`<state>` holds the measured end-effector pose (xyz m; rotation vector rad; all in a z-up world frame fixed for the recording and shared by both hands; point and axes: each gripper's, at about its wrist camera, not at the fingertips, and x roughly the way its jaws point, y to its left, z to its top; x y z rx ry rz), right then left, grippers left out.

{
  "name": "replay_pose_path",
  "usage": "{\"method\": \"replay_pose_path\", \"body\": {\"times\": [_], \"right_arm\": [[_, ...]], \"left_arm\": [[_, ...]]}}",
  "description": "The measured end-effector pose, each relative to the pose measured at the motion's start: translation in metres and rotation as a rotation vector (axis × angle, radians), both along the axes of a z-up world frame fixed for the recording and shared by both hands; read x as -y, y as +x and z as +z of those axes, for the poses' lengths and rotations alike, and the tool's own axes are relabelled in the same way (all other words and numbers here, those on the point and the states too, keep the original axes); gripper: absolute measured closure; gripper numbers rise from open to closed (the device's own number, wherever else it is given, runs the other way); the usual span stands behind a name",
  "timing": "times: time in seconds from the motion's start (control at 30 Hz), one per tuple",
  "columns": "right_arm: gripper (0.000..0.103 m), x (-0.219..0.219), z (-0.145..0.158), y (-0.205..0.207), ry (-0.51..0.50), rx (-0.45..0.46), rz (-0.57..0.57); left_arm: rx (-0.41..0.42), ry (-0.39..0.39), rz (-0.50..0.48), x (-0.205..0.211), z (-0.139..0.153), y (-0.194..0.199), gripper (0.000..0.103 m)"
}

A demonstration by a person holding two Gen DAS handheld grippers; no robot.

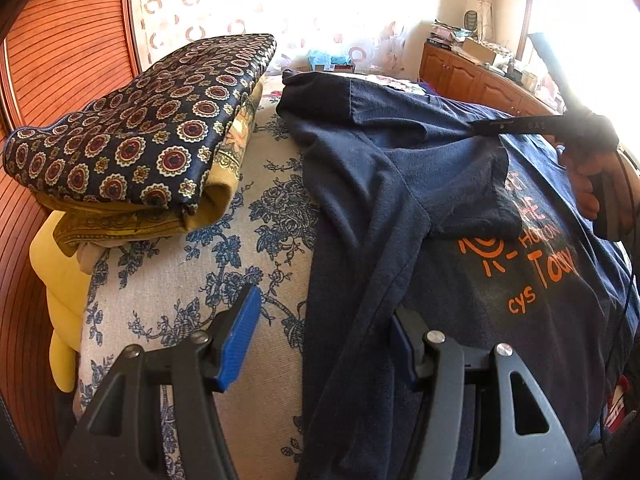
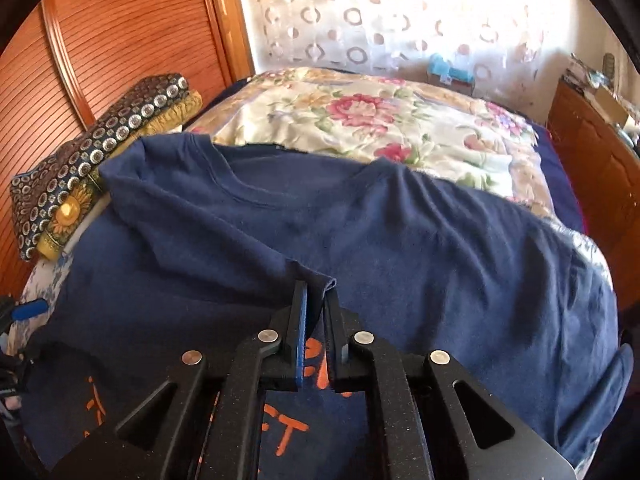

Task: Fold small clothes

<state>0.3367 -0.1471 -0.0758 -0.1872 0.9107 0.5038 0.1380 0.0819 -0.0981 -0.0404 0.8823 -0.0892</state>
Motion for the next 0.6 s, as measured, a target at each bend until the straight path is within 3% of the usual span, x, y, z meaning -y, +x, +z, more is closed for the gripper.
{"method": "replay_pose_path", "body": {"times": [0.27,0.37,0.5,0.6], "right_arm": [[0.098,0.021,0.011,0.003,-0.018,0.037,-0.016],[0.096,0.019,0.02,-0.002,0.017,0.083,0.041],[0.067,-0.007,0.031,0.0,0.087,0.102,0.144],[0.066,-0.043,0.037,0.002,0.117,0.108,0.251]], "left_arm": [[0.048,0.003,0.027,-0.003,0.011,-0.007,0.044],[0.072,0.002,0.017,-0.003,0.023,-0.008,0.044],[0.085,0.016,0.008,0.0,0.039,0.0,0.044],[0.112,-0.001,-0.009,0.001,0.054,0.002,0.044]]}}
